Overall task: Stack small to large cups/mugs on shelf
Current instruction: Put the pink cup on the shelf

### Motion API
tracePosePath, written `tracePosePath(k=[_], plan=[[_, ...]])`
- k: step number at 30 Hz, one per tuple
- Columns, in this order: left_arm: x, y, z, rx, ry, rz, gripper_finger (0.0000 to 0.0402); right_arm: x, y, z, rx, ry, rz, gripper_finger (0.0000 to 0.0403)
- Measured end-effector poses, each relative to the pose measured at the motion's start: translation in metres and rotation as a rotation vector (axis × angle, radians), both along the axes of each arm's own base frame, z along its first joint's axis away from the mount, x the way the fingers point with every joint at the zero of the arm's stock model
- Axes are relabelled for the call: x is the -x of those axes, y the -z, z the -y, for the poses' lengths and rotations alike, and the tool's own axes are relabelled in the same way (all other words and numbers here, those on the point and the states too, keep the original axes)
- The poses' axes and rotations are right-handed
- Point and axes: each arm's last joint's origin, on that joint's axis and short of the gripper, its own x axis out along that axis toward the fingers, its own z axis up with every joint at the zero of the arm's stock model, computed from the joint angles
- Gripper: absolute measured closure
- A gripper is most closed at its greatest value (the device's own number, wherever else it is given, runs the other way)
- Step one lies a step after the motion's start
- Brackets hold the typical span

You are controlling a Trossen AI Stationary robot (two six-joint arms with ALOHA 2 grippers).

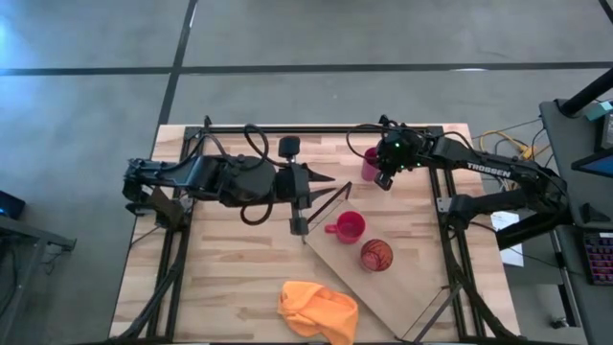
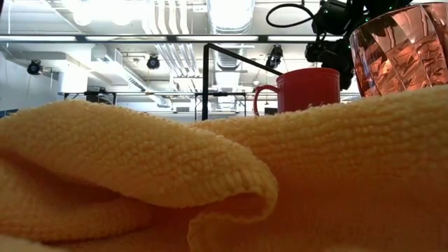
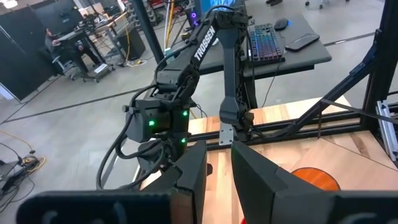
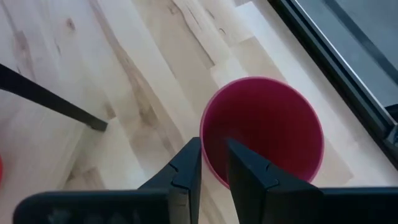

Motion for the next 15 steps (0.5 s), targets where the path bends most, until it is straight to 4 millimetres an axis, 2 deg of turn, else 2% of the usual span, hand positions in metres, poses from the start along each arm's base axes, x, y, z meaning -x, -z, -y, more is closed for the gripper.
tracePosePath(k=[15], plan=[[-0.0006,0.0005,-0.0008,0.000,-0.003,-0.001,0.0340,-0.0006,0.0001,-0.0005,-0.011,-0.017,0.008,0.0339]])
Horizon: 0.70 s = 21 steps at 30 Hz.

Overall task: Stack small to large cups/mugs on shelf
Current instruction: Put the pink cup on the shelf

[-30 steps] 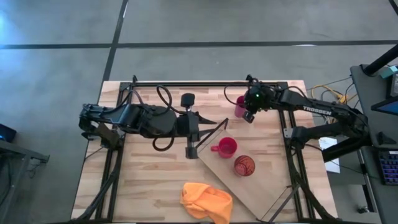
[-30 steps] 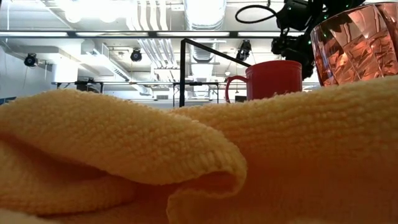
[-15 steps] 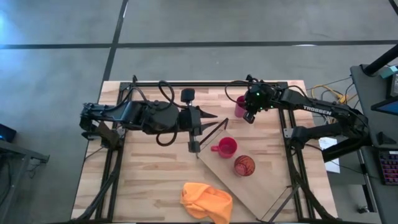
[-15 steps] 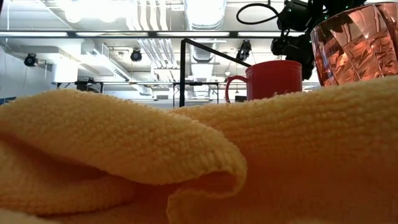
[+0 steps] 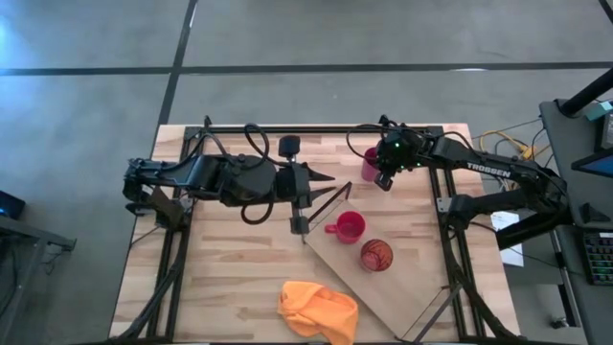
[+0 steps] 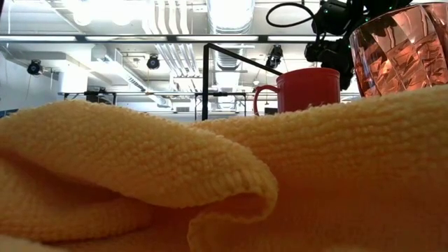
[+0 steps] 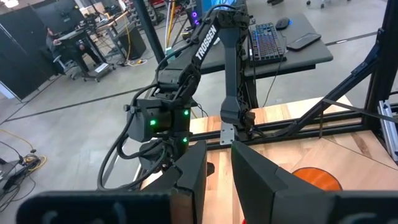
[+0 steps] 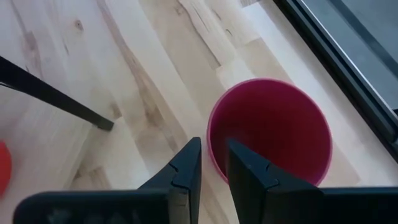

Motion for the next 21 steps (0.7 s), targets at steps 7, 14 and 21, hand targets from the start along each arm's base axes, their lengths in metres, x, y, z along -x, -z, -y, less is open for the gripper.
tracePosePath(k=[7,14,21], plan=[[0.000,0.000,0.000,0.000,0.000,0.000,0.0340,-0.001,0.000,0.000,0.001,-0.001,0.003,0.0339],[0.000,0.000,0.000,0.000,0.000,0.000,0.0340,-0.007,0.010,0.004,-0.012,-0.004,-0.037,0.0339],[0.000,0.000,0.000,0.000,0.000,0.000,0.0340,-0.015,0.013,0.008,0.010,0.000,-0.011,0.0340]])
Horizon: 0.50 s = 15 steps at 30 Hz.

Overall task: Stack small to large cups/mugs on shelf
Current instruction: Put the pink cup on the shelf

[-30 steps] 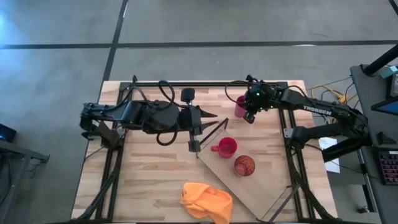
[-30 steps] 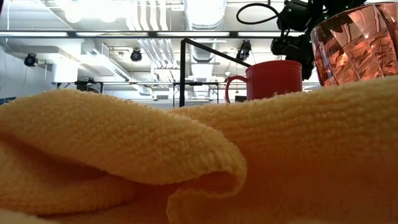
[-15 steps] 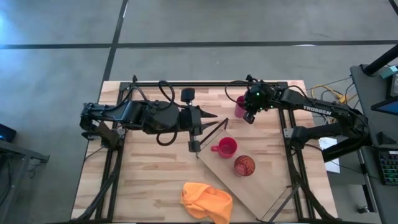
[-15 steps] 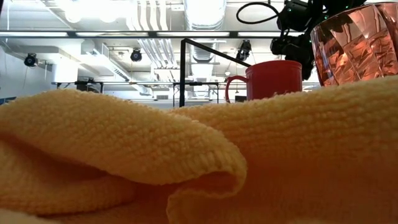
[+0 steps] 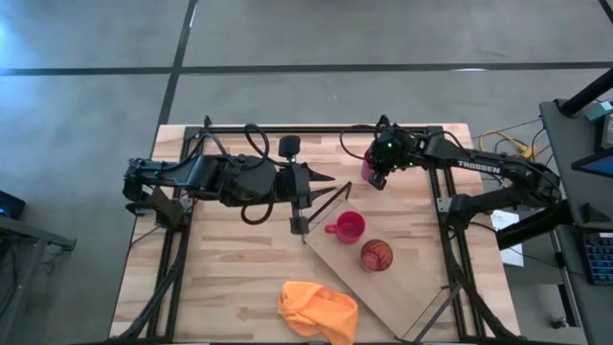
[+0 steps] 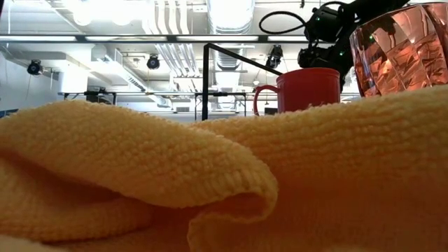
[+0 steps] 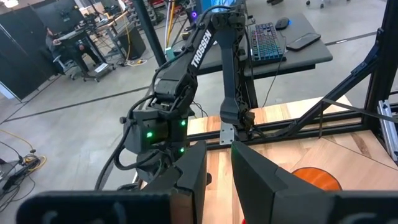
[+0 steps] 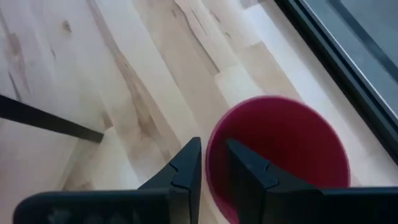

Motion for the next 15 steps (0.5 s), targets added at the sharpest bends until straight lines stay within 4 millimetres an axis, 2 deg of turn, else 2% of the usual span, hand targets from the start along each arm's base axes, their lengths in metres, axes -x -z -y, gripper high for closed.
tracePosePath(k=[3,8,10,15], plan=[[0.000,0.000,0.000,0.000,0.000,0.000,0.0340,-0.002,0.004,0.001,0.005,0.007,-0.024,0.0346],[0.000,0.000,0.000,0.000,0.000,0.000,0.0340,-0.008,0.015,0.005,-0.014,0.004,-0.064,0.0386],[0.000,0.000,0.000,0.000,0.000,0.000,0.0340,-0.011,0.017,0.006,-0.018,0.007,-0.069,0.0390],[0.000,0.000,0.000,0.000,0.000,0.000,0.0340,-0.008,0.005,0.002,-0.054,0.033,-0.073,0.0393]])
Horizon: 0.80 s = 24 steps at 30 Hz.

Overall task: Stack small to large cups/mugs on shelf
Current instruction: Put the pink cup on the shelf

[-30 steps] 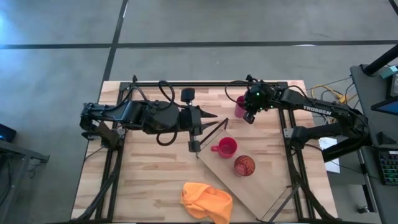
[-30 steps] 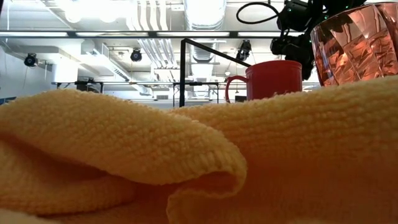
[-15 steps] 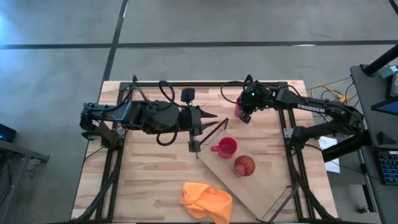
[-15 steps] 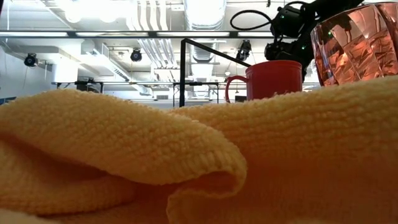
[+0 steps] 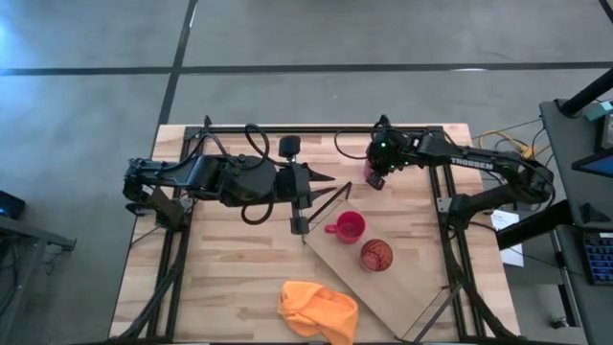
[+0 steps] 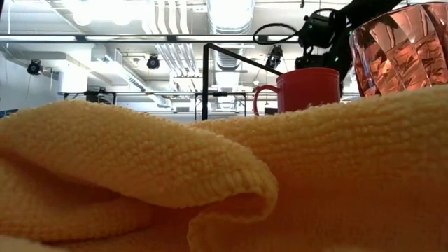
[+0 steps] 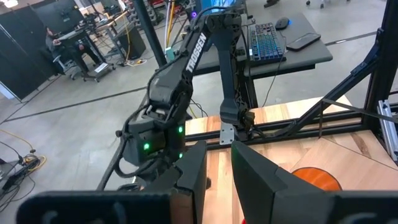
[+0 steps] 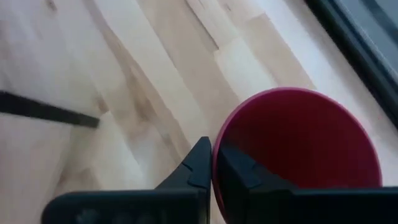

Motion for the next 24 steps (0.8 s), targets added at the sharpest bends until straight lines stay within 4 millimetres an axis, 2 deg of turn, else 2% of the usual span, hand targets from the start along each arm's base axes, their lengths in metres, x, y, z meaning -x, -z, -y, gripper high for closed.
tracePosePath(k=[4,7,10,12,17,21,24], plan=[[0.000,0.000,0.000,0.002,-0.001,-0.001,0.0340,0.012,-0.049,-0.009,0.010,-0.015,0.014,0.0393],[0.000,0.000,0.000,0.004,-0.001,0.000,0.0340,0.031,-0.081,-0.020,-0.043,0.027,-0.046,0.0393],[0.000,0.001,0.000,0.007,-0.002,-0.002,0.0340,0.053,-0.118,-0.036,-0.081,0.095,0.001,0.0394],[-0.001,0.002,0.000,0.006,-0.002,-0.005,0.0340,0.068,-0.134,-0.047,-0.113,0.132,0.025,0.0394],[-0.001,0.002,0.000,0.006,-0.002,-0.007,0.0340,0.094,-0.151,-0.074,-0.183,0.162,0.081,0.0394],[-0.003,0.006,0.001,-0.003,0.000,-0.020,0.0340,0.104,-0.144,-0.095,-0.260,0.142,0.068,0.0394],[-0.005,0.009,-0.001,-0.006,-0.005,-0.030,0.0340,0.103,-0.139,-0.111,-0.311,0.088,0.061,0.0394]])
